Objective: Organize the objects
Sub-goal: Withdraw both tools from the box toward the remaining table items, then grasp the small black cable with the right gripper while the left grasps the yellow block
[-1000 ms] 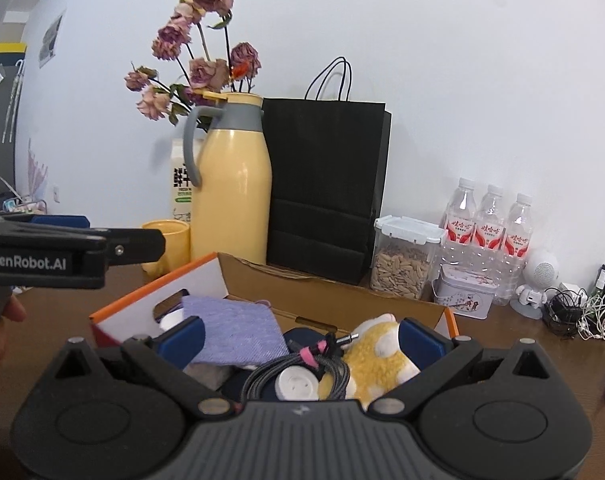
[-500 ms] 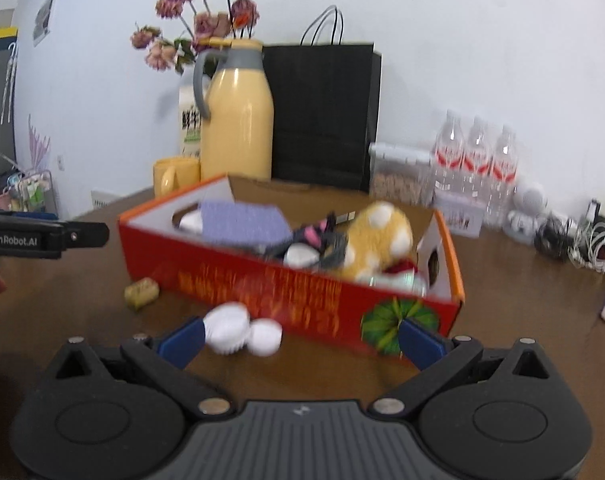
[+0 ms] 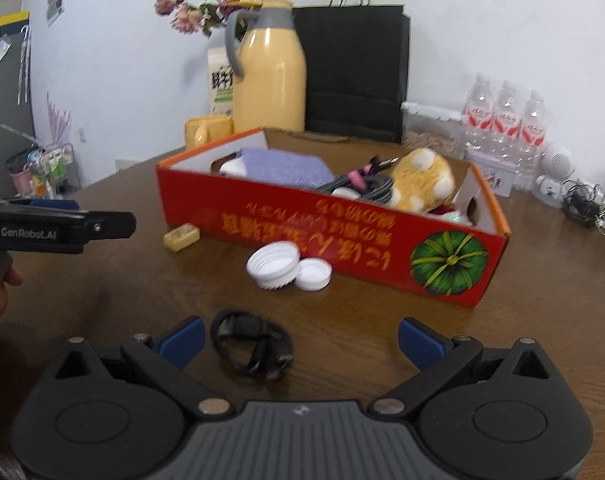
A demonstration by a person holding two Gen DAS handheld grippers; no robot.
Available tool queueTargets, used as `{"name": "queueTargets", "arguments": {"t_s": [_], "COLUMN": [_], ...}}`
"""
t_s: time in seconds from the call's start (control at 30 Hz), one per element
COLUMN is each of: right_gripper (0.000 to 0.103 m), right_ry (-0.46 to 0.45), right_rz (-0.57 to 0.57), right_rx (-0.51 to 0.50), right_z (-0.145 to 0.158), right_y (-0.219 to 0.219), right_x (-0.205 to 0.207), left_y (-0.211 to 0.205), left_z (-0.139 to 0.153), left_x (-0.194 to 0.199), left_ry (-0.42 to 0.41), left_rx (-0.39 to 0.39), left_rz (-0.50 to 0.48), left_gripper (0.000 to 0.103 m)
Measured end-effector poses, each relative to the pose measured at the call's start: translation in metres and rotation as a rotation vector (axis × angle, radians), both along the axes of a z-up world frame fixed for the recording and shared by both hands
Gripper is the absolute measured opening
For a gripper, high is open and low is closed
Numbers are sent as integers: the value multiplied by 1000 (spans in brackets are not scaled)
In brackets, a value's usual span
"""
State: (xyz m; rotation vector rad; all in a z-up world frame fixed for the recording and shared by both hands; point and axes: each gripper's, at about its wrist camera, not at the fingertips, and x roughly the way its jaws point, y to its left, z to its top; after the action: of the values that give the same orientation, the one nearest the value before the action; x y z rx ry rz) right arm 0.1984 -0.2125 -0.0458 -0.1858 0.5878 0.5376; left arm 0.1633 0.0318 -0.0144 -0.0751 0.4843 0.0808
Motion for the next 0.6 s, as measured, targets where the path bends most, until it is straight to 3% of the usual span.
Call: {"name": "queueTargets", "arguments": {"t_s": [0.3, 0.4, 0.47, 0.6], "right_gripper": [100, 89, 72, 48], "right_ry": [50, 63, 78, 93], "right_rz": [25, 30, 37, 65], "right_rx": [-32, -12, 10, 19], "right_z": [-10, -9, -9, -10], "right_y": [13, 14, 14, 16], "right_x": [4, 7, 9, 10], "left_y": [-2, -2, -2, -2], "left_z": [-6, -7, -6, -7], "left_x": [1, 1, 1, 1], "left_ry": [8, 10, 9, 15], "left_rx": [4, 3, 1, 3], "left_rz": [-13, -12, -13, -11], "left_gripper": [103, 103, 103, 103]}}
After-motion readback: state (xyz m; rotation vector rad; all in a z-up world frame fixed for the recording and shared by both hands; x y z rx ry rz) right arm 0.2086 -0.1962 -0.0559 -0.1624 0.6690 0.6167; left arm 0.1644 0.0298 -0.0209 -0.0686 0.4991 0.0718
